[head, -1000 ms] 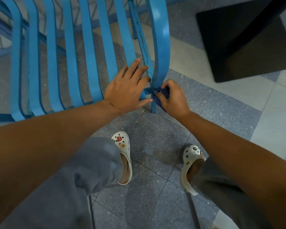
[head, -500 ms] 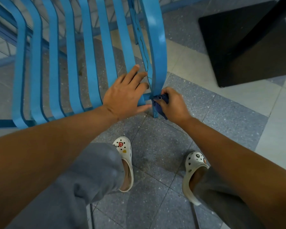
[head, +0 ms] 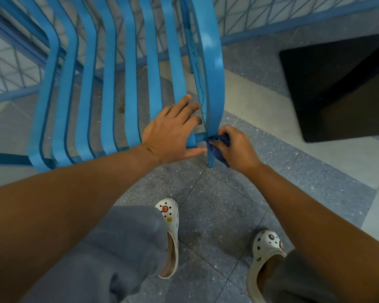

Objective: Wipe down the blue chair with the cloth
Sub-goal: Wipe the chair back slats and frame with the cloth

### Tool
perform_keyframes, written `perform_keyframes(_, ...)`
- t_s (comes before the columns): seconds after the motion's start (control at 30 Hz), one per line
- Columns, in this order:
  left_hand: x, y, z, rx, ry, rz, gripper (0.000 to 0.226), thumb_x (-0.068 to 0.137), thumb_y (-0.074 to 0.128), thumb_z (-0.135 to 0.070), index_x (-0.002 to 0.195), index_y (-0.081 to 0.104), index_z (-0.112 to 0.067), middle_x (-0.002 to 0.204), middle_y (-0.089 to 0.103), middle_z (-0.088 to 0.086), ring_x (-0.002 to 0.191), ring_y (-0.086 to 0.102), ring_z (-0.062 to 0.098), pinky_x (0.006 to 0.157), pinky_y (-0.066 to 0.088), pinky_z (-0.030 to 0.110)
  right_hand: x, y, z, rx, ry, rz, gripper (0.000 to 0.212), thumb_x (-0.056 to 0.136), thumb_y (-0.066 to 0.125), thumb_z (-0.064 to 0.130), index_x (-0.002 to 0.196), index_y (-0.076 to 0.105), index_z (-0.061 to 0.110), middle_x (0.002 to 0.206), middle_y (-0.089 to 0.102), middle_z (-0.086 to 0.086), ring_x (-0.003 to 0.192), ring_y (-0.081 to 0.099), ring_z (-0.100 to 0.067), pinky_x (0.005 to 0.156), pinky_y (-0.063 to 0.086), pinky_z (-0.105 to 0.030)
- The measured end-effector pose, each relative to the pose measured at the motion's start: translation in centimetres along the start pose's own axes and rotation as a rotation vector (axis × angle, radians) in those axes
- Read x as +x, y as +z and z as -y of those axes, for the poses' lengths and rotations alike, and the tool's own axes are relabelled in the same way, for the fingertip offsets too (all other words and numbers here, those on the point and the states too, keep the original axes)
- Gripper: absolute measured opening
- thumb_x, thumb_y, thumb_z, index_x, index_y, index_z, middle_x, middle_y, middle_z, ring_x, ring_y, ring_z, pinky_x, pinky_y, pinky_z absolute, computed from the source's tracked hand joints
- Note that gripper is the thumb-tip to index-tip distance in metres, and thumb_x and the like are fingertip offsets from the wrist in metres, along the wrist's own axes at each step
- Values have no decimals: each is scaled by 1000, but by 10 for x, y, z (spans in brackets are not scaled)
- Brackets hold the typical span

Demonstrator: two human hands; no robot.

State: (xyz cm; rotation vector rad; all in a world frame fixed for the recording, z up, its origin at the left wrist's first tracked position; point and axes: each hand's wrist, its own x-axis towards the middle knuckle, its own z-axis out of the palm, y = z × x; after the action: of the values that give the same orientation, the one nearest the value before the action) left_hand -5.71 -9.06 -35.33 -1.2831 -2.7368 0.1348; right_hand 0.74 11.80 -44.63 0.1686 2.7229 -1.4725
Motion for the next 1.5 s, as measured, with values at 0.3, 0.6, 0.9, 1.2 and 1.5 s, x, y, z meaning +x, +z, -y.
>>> perform_keyframes(0.3,1,3,-6,11,-28,-15,83,85,44,-82,134,57,-15,154,43,8,151,26,30,109,39,47,1,-10,-2,-112,-173,-71,21,91,73,33,98,60,18,91,63,4,79,58,-13,65,43,-25)
perform_keyframes(0.6,1,1,-8,65,-30,14,72,90,46,-74,129,59,-15,151,46,11,150,28,32,100,45,47,5,-2,-12,-68,-36,21,20,87,76,34,95,64,20,92,66,3,83,60,-15,66,41,-26)
perform_keyframes(0.9,1,3,-10,78,-48,27,67,88,50,-71,125,59,-15,153,44,11,151,26,31,97,48,48,11,28,-28,-37,217,66,27,82,81,33,89,60,18,87,65,-2,84,64,-26,65,40,-31)
perform_keyframes(1.2,2,3,-9,83,-42,-7,66,88,52,-69,121,62,-13,149,49,13,149,32,33,92,48,46,8,21,-24,81,58,-70,30,80,84,29,82,54,25,86,61,5,76,55,-4,63,40,-17)
perform_keyframes(1.5,2,2,-9,74,-31,-14,64,89,50,-70,117,62,-13,147,50,13,149,31,33,91,49,47,17,33,-37,23,247,44,29,79,85,27,83,57,20,89,65,-3,83,61,-22,67,43,-31)
